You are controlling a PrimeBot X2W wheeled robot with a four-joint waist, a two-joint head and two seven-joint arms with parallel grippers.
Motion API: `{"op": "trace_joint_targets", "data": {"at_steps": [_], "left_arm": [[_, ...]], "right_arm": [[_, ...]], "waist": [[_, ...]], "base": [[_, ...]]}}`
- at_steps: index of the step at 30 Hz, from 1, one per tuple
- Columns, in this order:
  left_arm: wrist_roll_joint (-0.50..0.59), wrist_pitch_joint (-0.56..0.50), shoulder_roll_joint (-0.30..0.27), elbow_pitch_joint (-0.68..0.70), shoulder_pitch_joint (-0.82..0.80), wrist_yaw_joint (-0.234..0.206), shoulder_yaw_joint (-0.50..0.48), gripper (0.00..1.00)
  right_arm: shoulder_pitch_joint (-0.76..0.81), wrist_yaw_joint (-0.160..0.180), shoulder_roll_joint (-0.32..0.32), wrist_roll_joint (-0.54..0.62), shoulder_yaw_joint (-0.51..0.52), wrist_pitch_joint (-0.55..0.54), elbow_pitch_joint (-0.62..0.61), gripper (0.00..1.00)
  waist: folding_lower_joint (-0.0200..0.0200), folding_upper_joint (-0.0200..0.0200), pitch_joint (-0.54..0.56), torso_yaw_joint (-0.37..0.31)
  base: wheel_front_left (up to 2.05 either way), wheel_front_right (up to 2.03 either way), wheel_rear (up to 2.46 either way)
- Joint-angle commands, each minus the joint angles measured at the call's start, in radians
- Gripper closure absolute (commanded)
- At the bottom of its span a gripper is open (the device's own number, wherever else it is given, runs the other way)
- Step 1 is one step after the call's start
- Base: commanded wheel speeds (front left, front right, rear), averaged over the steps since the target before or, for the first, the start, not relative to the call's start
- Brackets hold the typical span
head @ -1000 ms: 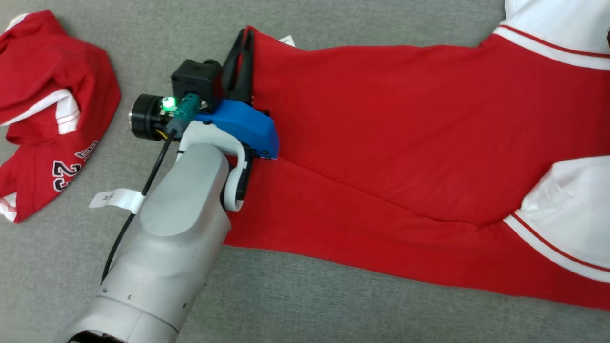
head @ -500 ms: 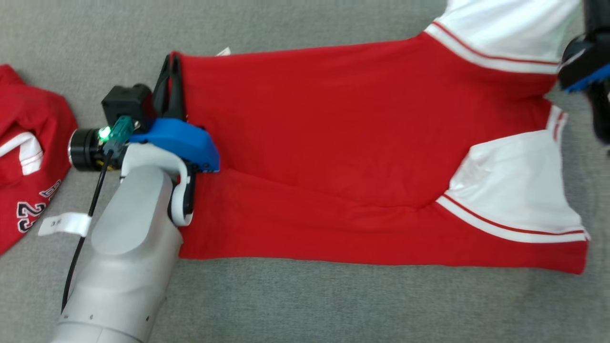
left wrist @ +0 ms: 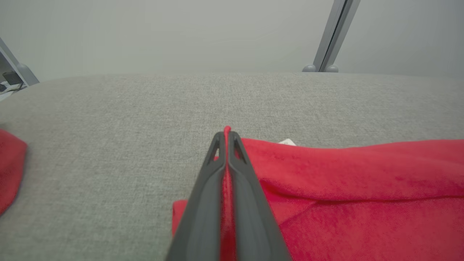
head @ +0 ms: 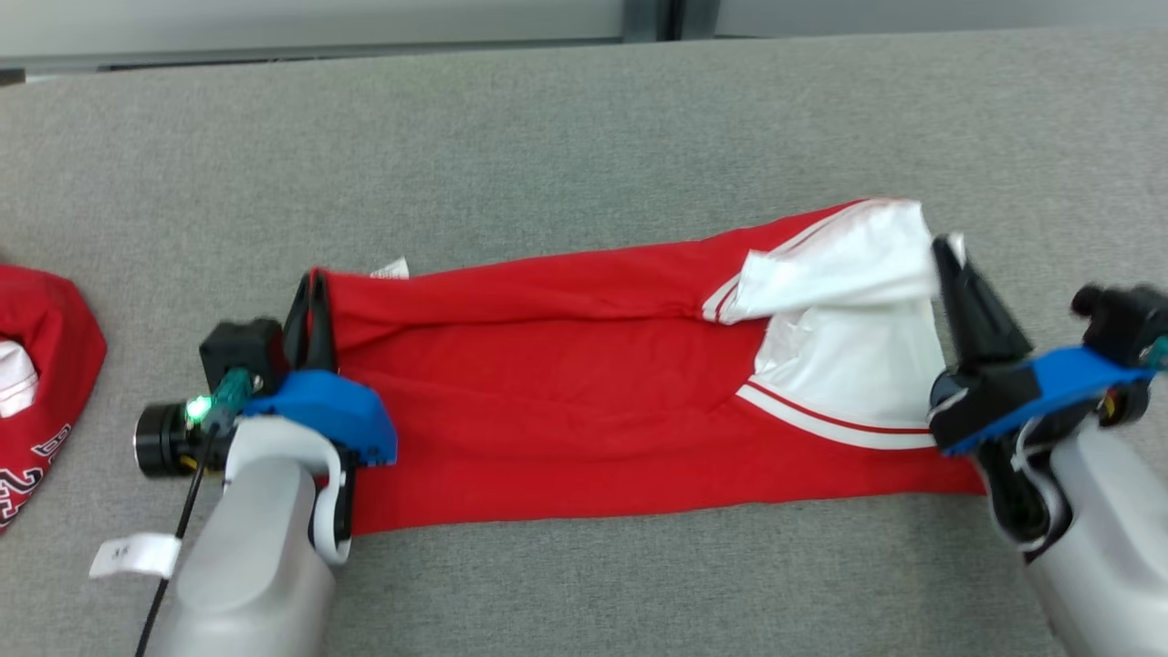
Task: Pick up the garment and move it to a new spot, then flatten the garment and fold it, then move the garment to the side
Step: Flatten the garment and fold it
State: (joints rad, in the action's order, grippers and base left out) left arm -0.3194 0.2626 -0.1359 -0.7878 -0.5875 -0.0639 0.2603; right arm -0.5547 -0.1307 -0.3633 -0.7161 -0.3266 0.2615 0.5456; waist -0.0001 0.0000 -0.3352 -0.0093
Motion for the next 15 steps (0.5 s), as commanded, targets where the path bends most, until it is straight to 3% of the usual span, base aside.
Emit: {"op": "trace_joint_targets", "data": {"at_steps": [1, 10, 11, 12, 13, 15], "left_arm": [[0.004, 0.003, 0.003, 0.006, 0.040, 0.001, -0.020, 1.00], [0.028, 0.003, 0.032, 0.006, 0.141, 0.006, -0.083, 1.00], [0.032, 0.003, 0.033, 0.005, 0.148, 0.004, -0.091, 0.78], [0.037, 0.003, 0.034, 0.009, 0.153, -0.004, -0.101, 0.39], [0.044, 0.003, 0.035, 0.016, 0.159, -0.008, -0.109, 0.00], [0.066, 0.003, 0.037, 0.045, 0.175, -0.019, -0.121, 0.00]], "right_arm": [[0.045, 0.000, 0.016, 0.000, 0.007, 0.004, -0.002, 1.00], [0.136, 0.000, 0.052, 0.045, 0.040, 0.004, 0.046, 1.00], [0.139, 0.000, 0.051, 0.058, 0.044, 0.004, 0.058, 0.84], [0.140, 0.000, 0.054, 0.075, 0.051, 0.004, 0.071, 0.49], [0.141, 0.000, 0.057, 0.092, 0.061, 0.004, 0.080, 0.00], [0.141, 0.000, 0.066, 0.125, 0.087, 0.005, 0.090, 0.00]], "waist": [[0.0001, 0.0000, 0.019, -0.018], [0.0001, 0.0000, 0.056, -0.018], [0.0001, 0.0000, 0.062, -0.017], [0.0001, 0.0000, 0.068, -0.017], [0.0001, 0.0000, 0.074, -0.017], [0.0001, 0.0000, 0.087, -0.018]], "base": [[0.00, 0.00, 0.00], [0.00, 0.00, 0.00], [0.00, 0.00, 0.00], [0.00, 0.00, 0.00], [0.00, 0.00, 0.00], [0.00, 0.00, 0.00]]}}
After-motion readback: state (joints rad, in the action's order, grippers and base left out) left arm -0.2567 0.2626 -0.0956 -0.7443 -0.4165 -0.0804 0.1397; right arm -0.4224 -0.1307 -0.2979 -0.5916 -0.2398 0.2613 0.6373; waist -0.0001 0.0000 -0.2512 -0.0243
